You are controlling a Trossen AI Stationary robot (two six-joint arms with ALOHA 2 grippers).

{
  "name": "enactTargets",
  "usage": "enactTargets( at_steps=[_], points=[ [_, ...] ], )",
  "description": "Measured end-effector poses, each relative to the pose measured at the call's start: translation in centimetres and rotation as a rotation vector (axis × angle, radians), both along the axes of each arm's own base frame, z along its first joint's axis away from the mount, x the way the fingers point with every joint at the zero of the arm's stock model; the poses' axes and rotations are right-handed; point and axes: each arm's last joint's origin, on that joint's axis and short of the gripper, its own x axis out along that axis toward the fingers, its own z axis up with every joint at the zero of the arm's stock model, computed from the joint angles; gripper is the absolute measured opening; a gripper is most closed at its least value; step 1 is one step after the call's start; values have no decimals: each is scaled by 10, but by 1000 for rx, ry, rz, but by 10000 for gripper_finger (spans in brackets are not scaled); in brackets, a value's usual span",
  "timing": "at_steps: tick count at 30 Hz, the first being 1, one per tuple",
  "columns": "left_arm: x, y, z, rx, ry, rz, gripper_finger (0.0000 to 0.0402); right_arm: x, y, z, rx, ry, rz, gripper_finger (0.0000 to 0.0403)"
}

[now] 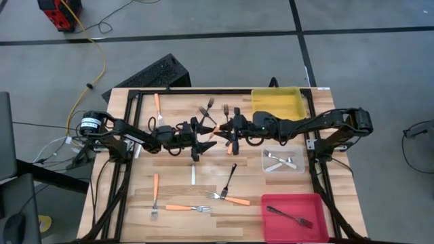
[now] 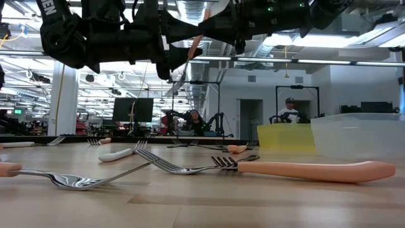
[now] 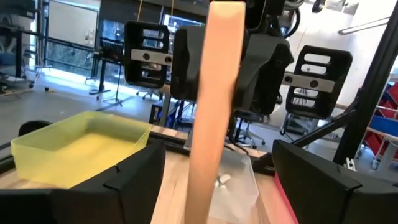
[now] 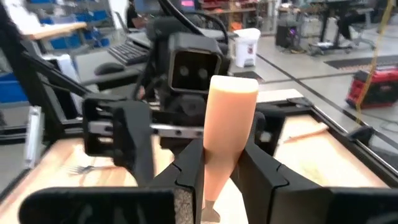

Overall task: Sort silverware by color (type)
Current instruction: Put the orange fork into the yellow bin

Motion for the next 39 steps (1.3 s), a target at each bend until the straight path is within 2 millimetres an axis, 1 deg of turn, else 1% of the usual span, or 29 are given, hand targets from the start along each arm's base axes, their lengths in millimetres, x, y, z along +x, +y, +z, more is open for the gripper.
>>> enactTargets(
  at_steps=[6, 13, 19, 23, 29, 35, 39],
  points=[
    [-4, 0, 6, 6, 42, 2, 290, -1, -3, -4, 14, 43, -40, 96],
    [-14, 1, 16, 32, 140, 75, 291, -2, -3, -9, 37, 88, -56, 96],
    [-24, 3, 23, 28, 214, 163, 291, -4, -8, -13, 23, 127, -240, 96],
    [-31, 4, 30, 26, 224, 203, 291, -7, -15, -15, -78, 179, -409, 96],
    [-38, 4, 36, 26, 241, 222, 291, -14, -24, -18, -296, 300, -676, 96],
    [-38, 5, 34, 17, 258, 241, 291, -17, -26, -18, -450, 400, -788, 96],
    [-38, 5, 34, 14, 256, 241, 291, -18, -25, -12, -567, 482, -881, 96]
  ],
)
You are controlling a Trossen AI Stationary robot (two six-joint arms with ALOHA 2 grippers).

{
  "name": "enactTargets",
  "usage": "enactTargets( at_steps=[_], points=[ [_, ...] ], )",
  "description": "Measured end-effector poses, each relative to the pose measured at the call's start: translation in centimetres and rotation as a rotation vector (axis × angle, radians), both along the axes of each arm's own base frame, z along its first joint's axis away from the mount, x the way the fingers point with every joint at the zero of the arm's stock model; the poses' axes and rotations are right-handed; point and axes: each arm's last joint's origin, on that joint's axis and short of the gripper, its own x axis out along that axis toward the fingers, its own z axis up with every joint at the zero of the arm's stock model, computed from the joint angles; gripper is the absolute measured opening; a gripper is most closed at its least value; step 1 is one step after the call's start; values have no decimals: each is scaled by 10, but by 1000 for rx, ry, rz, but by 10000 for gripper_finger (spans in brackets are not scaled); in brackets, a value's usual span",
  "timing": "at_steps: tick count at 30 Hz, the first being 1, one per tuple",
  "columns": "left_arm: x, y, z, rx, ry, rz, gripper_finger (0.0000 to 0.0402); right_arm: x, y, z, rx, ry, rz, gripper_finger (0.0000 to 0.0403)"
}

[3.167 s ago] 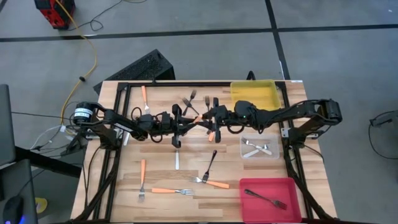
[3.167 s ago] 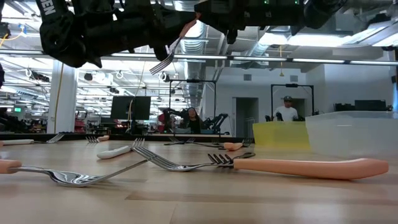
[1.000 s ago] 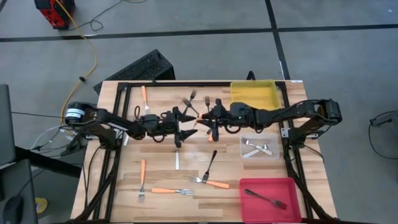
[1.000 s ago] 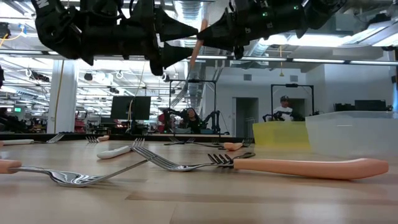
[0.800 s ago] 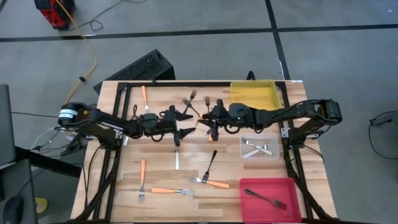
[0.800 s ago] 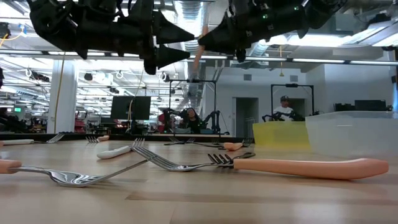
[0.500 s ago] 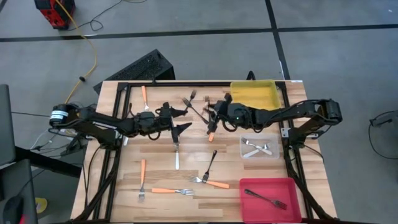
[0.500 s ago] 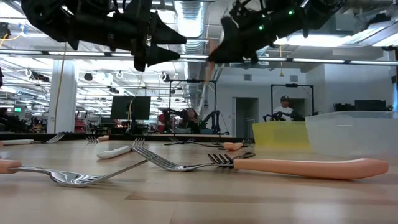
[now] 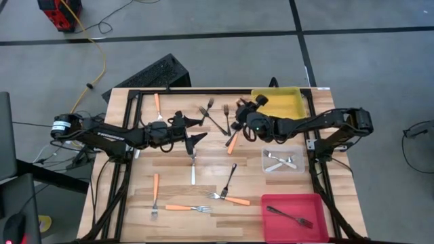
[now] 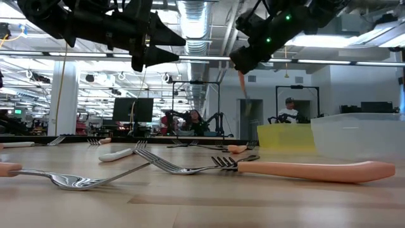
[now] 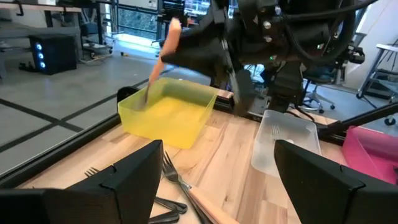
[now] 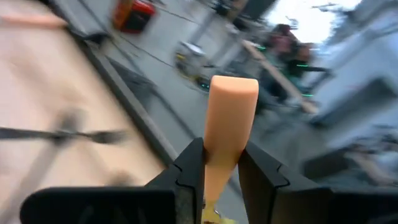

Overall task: Sort silverware by color (type)
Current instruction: Put the orange fork into the yellow bin

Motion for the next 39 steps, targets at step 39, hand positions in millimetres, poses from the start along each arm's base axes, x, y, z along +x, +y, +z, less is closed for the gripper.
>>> enactTargets(
  at_steps=[39],
  points=[
    [-1, 0, -6, -13, 63, 9, 290, -69, -38, -44, 80, 516, -482, 96]
  ],
)
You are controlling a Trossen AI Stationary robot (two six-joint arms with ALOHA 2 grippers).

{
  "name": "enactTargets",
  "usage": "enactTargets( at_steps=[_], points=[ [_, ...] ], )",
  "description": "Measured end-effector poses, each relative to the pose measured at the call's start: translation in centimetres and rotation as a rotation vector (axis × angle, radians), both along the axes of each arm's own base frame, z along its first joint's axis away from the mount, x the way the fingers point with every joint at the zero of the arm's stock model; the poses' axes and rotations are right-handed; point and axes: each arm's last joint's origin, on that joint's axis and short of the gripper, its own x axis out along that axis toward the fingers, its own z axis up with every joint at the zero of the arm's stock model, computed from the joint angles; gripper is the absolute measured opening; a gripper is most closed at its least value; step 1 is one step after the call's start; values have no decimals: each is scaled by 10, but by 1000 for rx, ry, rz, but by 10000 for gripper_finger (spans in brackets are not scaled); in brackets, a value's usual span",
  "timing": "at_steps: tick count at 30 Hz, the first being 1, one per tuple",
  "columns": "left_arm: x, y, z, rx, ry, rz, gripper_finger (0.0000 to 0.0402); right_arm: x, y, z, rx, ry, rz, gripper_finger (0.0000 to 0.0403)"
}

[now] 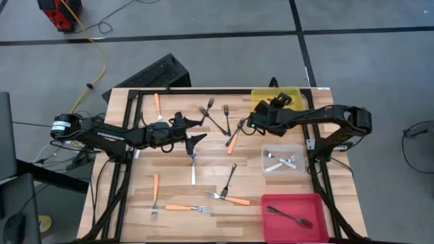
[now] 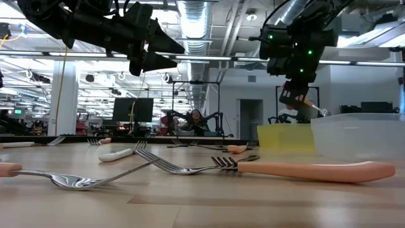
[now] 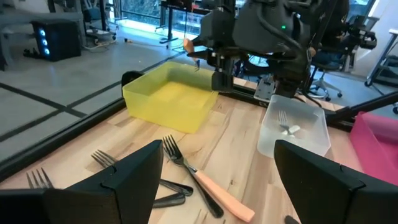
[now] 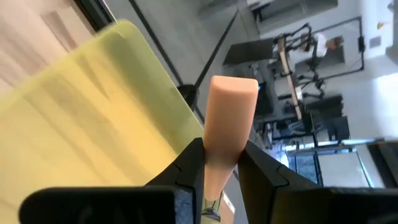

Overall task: Sort silverware by color (type)
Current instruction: Put the orange fork into the yellow bin

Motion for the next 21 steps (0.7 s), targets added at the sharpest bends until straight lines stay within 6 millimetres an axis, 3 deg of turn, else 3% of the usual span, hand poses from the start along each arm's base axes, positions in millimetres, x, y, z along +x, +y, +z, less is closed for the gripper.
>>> enactTargets(
  at_steps=[3, 11, 21],
  points=[
    [0, 0, 0, 36, 13, -3, 290, 1, 4, 0, -9, -5, 11, 96],
    [-1, 4, 0, 63, 22, 39, 290, -6, -16, -3, 94, -45, -53, 96],
    [-1, 4, 0, 52, 17, 40, 290, -7, -25, -12, 158, -25, -21, 96]
  ],
)
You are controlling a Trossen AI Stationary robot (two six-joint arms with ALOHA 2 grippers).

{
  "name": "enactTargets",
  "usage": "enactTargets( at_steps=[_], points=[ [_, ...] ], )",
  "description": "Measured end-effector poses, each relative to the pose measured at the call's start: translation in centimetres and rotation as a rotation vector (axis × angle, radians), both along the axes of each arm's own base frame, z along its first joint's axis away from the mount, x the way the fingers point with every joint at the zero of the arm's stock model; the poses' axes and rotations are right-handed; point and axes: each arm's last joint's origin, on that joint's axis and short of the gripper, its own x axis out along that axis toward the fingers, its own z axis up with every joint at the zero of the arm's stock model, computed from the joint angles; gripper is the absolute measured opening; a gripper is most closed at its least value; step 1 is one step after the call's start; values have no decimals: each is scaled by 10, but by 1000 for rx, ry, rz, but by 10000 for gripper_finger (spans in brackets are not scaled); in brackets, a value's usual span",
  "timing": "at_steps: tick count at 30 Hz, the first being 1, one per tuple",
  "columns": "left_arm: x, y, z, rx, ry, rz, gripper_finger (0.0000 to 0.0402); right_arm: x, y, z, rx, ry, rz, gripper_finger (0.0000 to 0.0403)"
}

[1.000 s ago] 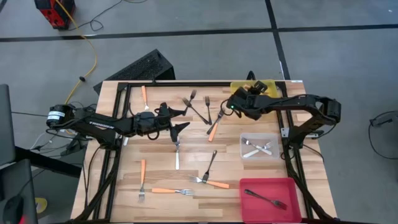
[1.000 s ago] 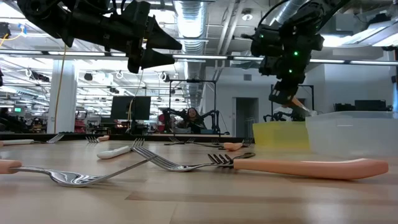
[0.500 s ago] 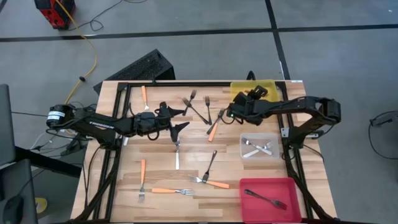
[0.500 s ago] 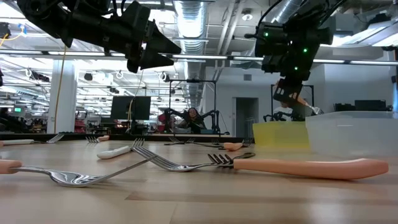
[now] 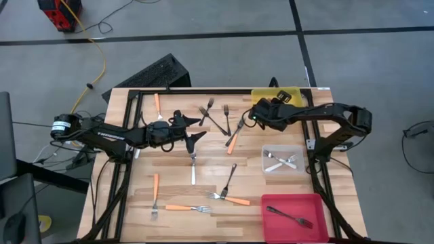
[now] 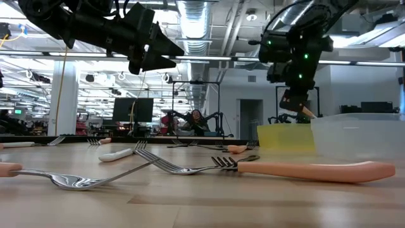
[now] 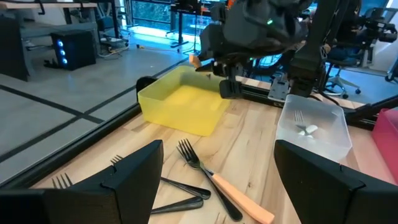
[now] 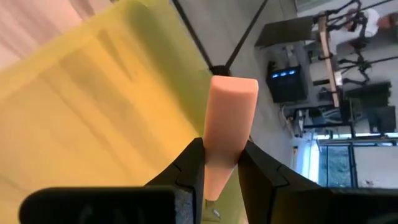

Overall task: Sort silverware by color (type)
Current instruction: Put the orange fork into the yellow bin, then put the white fork into the transparent bin

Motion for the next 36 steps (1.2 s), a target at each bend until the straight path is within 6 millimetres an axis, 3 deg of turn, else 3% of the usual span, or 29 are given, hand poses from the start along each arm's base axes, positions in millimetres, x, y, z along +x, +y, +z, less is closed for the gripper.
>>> enactTargets(
  at_steps=[8, 17, 23, 36],
  points=[
    [0, 0, 0, -4, -2, 0, 290, -6, -7, -20, 56, -70, 19, 96],
    [0, 0, 0, -15, -6, 3, 290, -11, -21, -22, 106, -121, -8, 97],
    [0, 0, 0, -15, -6, 3, 290, -11, -25, -23, 170, -171, 8, 143],
    [0, 0, 0, -26, -10, 5, 290, -11, -26, -25, 243, -200, 39, 159]
  ],
)
